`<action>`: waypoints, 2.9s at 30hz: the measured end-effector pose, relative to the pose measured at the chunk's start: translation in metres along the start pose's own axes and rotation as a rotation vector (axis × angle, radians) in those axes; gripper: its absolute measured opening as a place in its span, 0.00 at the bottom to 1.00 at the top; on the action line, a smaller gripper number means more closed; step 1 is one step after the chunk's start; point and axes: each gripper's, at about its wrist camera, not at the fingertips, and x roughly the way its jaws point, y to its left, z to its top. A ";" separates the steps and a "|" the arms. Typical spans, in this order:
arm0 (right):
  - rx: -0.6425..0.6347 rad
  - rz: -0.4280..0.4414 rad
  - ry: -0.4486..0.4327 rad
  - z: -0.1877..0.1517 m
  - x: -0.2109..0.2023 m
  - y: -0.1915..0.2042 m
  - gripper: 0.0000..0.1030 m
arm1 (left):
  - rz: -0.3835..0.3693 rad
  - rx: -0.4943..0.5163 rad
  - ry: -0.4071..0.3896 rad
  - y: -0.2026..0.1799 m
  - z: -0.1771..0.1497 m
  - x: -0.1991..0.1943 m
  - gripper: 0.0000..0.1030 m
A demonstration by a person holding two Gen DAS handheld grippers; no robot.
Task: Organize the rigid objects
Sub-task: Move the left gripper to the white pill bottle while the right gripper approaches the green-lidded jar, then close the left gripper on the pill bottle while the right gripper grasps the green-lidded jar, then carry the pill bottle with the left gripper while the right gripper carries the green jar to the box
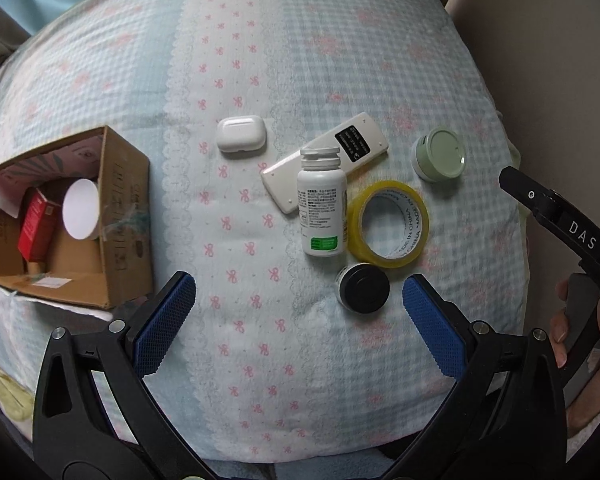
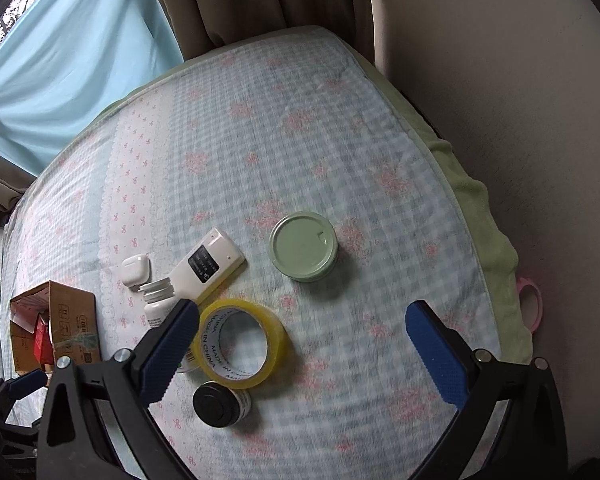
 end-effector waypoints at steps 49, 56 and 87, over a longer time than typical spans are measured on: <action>-0.002 -0.098 -0.019 0.018 0.147 0.004 0.65 | -0.064 -0.239 0.216 0.015 0.056 0.183 0.47; -0.003 -0.084 -0.031 0.020 0.136 0.003 0.64 | -0.073 -0.203 0.199 0.013 0.048 0.161 0.46; -0.075 0.042 -0.061 -0.015 -0.069 0.082 0.64 | -0.160 -0.041 -0.080 0.049 0.019 -0.066 0.45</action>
